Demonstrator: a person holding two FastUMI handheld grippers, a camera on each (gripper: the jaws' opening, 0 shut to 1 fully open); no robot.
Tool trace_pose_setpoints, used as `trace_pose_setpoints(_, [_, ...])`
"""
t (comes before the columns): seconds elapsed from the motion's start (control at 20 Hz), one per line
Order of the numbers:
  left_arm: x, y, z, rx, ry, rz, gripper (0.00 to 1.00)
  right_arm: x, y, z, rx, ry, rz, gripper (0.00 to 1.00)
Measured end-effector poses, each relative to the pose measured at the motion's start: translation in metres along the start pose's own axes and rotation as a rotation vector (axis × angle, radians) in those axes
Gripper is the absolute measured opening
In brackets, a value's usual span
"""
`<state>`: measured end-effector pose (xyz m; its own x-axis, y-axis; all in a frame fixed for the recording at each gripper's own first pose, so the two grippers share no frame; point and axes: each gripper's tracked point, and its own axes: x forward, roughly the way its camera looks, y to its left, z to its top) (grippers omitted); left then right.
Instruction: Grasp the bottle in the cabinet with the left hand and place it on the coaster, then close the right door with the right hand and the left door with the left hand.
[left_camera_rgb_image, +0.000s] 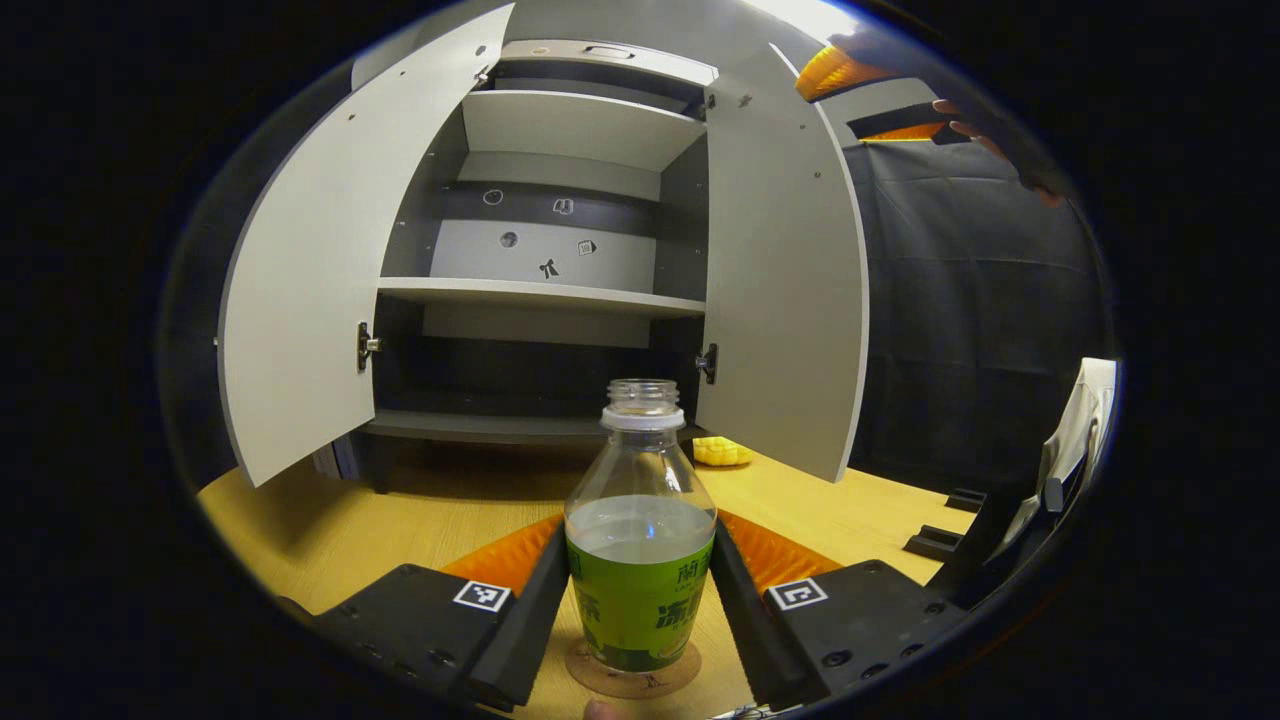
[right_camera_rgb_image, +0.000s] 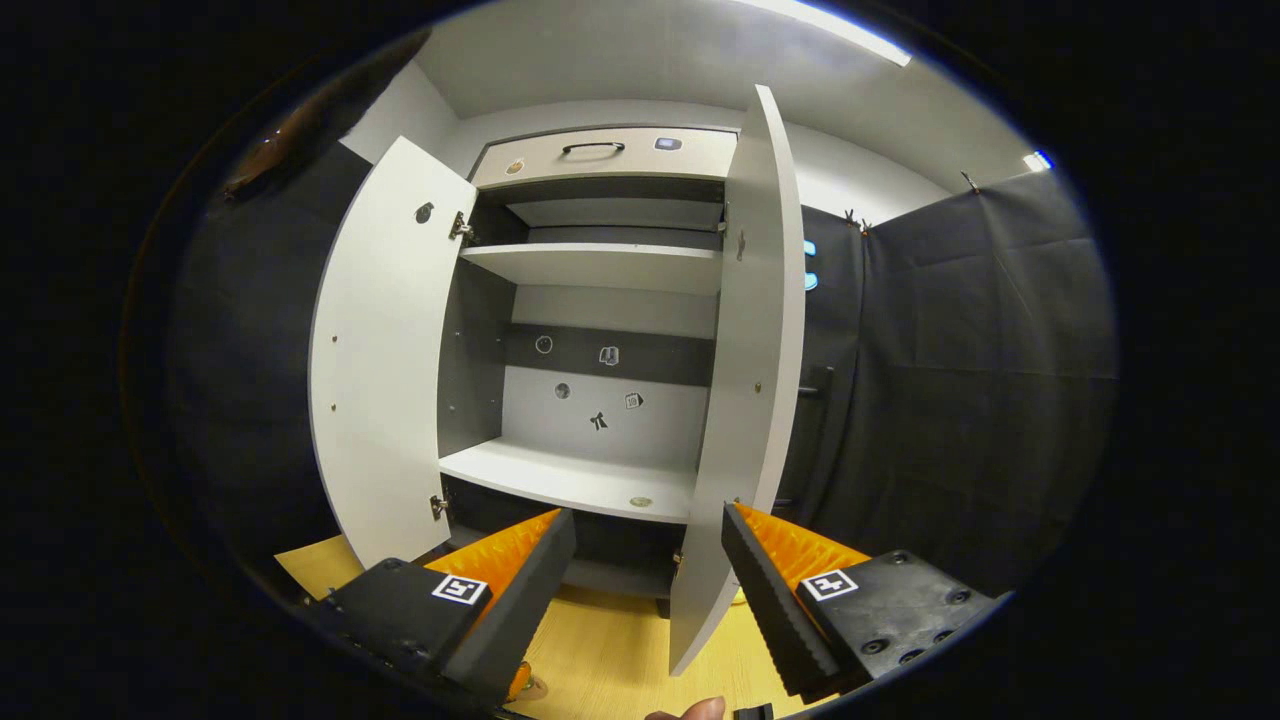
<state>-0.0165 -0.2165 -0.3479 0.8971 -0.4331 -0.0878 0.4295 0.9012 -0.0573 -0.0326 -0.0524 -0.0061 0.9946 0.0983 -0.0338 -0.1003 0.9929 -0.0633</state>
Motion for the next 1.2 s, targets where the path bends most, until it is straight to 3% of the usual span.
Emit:
trace_pose_setpoints(0.3, [0.000,0.005,-0.017,0.029,0.037,0.042,0.81,0.003,-0.005,0.000,0.003,0.004,-0.006,0.98])
trace_pose_setpoints(0.5, [-0.001,-0.001,-0.022,0.014,0.060,0.021,0.88,0.002,-0.007,-0.003,-0.002,0.010,-0.014,0.98])
trace_pose_setpoints(0.85, [-0.020,0.004,-0.048,-0.016,0.133,0.033,0.88,0.004,0.002,-0.002,0.013,-0.001,0.000,0.98])
trace_pose_setpoints(1.05, [-0.045,0.007,-0.044,-0.006,0.157,0.061,0.89,0.001,-0.001,-0.014,0.059,0.028,-0.011,0.98])
trace_pose_setpoints(1.2, [-0.068,0.019,-0.016,-0.027,0.154,0.111,0.89,-0.002,-0.015,-0.019,0.093,0.042,-0.038,0.98])
